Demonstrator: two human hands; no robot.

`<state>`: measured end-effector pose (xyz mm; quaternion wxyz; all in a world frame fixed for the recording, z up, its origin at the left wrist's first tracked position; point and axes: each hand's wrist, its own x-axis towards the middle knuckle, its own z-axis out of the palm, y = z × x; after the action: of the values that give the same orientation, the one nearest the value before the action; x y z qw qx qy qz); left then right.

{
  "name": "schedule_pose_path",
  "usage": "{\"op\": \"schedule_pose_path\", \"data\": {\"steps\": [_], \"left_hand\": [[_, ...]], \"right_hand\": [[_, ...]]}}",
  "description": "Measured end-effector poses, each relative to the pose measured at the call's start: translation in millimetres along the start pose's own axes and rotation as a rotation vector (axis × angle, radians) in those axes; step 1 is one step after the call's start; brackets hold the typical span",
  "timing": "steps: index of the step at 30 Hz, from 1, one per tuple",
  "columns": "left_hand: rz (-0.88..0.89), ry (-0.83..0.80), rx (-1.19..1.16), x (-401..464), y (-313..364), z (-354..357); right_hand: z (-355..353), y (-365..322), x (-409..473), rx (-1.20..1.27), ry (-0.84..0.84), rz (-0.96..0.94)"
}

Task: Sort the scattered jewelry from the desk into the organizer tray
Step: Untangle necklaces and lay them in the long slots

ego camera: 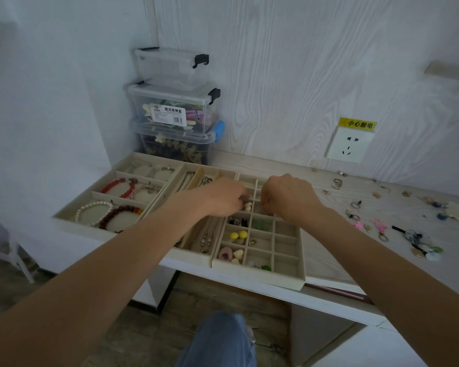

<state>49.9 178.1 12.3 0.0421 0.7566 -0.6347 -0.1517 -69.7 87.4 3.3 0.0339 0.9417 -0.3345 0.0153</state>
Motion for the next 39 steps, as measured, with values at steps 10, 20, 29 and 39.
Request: {"op": "schedule_pose_path", "data": {"steps": [10, 20, 29, 39], "left_hand": [[-0.012, -0.003, -0.013, 0, 0, -1], [-0.014, -0.010, -0.004, 5, -2, -1], [-0.018, 0.001, -0.062, 1, -7, 4], [0.003, 0.074, -0.147, -7, -4, 3]], "right_hand": [[1, 1, 0, 0.020, -0.044, -0.050], [2, -2, 1, 0.007, -0.014, -0.071], [4, 0, -4, 0.062, 0.002, -0.069], [-10, 16, -13, 0.266, 0.035, -0.064]]}}
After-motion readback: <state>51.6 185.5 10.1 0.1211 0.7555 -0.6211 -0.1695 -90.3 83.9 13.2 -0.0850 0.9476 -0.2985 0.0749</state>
